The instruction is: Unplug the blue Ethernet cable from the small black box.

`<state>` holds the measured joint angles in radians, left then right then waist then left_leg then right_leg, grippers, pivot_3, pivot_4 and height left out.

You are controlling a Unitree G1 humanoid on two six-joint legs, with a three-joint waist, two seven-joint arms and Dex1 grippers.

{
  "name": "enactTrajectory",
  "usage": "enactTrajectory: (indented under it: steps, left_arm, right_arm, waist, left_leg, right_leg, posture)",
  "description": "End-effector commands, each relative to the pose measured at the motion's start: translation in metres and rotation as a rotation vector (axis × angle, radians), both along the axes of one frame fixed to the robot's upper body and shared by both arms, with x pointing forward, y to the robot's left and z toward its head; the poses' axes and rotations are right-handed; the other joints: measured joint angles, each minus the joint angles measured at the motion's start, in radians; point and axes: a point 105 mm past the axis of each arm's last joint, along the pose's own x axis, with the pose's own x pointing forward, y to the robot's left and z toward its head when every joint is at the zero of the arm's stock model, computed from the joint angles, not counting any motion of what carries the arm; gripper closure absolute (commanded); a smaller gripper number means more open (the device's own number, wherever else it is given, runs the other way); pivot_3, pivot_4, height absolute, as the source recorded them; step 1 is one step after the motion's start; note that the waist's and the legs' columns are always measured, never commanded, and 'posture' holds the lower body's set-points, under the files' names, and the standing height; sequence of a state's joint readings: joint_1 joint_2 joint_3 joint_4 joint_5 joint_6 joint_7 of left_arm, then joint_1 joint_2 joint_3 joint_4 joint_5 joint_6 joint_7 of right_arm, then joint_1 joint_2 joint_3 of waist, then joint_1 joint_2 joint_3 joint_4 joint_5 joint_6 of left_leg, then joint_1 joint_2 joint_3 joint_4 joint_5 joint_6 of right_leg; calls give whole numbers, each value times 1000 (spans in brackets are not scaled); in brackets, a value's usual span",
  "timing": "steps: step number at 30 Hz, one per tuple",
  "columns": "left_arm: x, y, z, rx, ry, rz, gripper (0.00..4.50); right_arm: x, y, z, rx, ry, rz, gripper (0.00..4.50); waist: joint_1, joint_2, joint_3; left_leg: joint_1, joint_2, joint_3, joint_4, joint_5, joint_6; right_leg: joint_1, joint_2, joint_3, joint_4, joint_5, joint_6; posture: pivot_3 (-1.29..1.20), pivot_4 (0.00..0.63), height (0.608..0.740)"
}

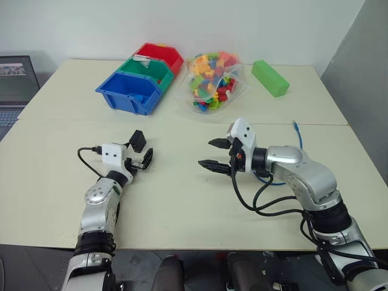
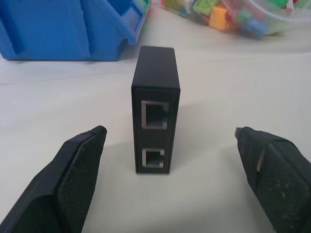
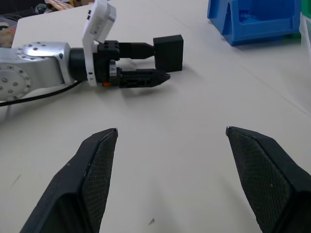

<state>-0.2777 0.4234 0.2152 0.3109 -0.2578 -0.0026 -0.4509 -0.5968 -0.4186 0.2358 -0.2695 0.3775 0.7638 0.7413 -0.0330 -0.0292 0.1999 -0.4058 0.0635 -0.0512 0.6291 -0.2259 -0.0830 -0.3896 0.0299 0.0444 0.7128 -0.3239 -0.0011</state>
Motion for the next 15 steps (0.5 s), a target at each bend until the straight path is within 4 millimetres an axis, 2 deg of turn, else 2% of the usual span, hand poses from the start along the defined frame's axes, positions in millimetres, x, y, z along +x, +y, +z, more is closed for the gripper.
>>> enactTrajectory:
  steps: [1,3,6,11,15]
  left_arm:
    - [-15,9,28,57,-21,-19,46]
    - [-24,16,34,81,23,-23,46]
    - [-39,27,54,121,33,-53,46]
    - [-61,34,77,196,99,-197,46]
    - [-68,34,85,205,137,-271,46]
  right_arm:
    - [-5,-12,14,41,-33,-6,739]
    - [-5,-23,14,41,-23,-17,739]
    - [-1,-45,14,4,-24,-36,739]
    - [4,-85,14,-102,-46,-36,739]
    - [4,-97,19,-116,-37,-15,739]
  waist:
    - [0,0,0]
    - [0,0,0]
    - [0,0,0]
    - [0,0,0]
    - [0,1,1]
  left_leg:
    - [0,0,0,0,0,0]
    - [0,0,-1,0,0,0]
    - [1,0,-1,0,0,0]
    - [2,0,0,-1,0,0]
    - [3,0,1,-1,0,0]
  right_leg:
    - [0,0,0,0,0,0]
    - [0,0,0,0,0,0]
    - [1,0,0,0,-3,4]
    - [1,0,0,-1,-3,5]
    - [1,0,0,-1,-3,5]
  posture:
    - [0,150,740]
    - [0,150,740]
    - [0,150,740]
    - [0,150,740]
    - [0,150,740]
